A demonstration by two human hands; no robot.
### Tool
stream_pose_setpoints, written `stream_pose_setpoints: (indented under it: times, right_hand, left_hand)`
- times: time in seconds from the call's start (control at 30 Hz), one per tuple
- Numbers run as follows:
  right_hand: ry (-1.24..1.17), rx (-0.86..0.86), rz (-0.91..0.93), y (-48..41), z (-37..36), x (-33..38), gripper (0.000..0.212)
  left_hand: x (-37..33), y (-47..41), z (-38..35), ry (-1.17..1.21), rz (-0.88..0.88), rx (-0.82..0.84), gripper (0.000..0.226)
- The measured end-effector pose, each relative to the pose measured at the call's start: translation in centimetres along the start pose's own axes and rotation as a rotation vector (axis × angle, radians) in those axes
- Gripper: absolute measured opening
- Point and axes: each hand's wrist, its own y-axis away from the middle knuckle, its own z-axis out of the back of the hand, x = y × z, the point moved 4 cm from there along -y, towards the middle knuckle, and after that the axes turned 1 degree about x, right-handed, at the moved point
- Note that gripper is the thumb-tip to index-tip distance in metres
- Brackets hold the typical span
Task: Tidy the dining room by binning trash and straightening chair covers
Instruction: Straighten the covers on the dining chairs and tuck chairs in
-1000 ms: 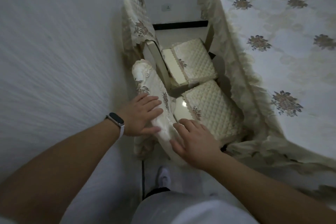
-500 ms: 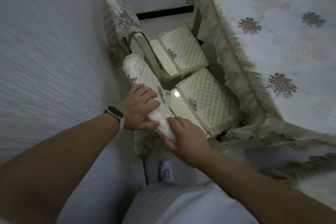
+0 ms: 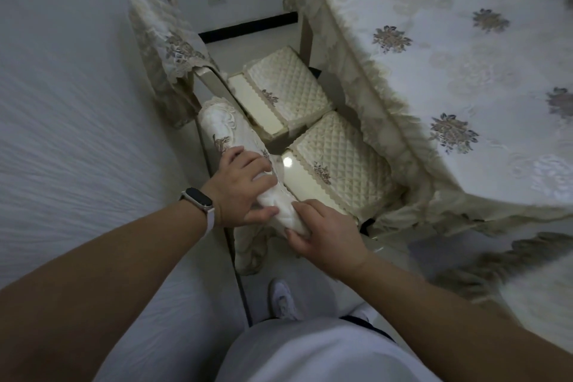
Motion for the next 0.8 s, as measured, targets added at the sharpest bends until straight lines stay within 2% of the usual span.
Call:
stream_pose_setpoints:
  times: [0.57,0.8]
  right_hand:
    - [0.145,-0.207,-0.197,0.2,4.3,-8.6,0.046]
    - [0.2,-0.294,-0.236,-1.5,5.1,-12.0,0.043]
  left_hand:
    - [-3.1,-9.8,-4.2,0.064,0.028,-0.135,0.058]
    - [-2.5,-14.0,-5.8,0.047,0.023,-0.059,0.055]
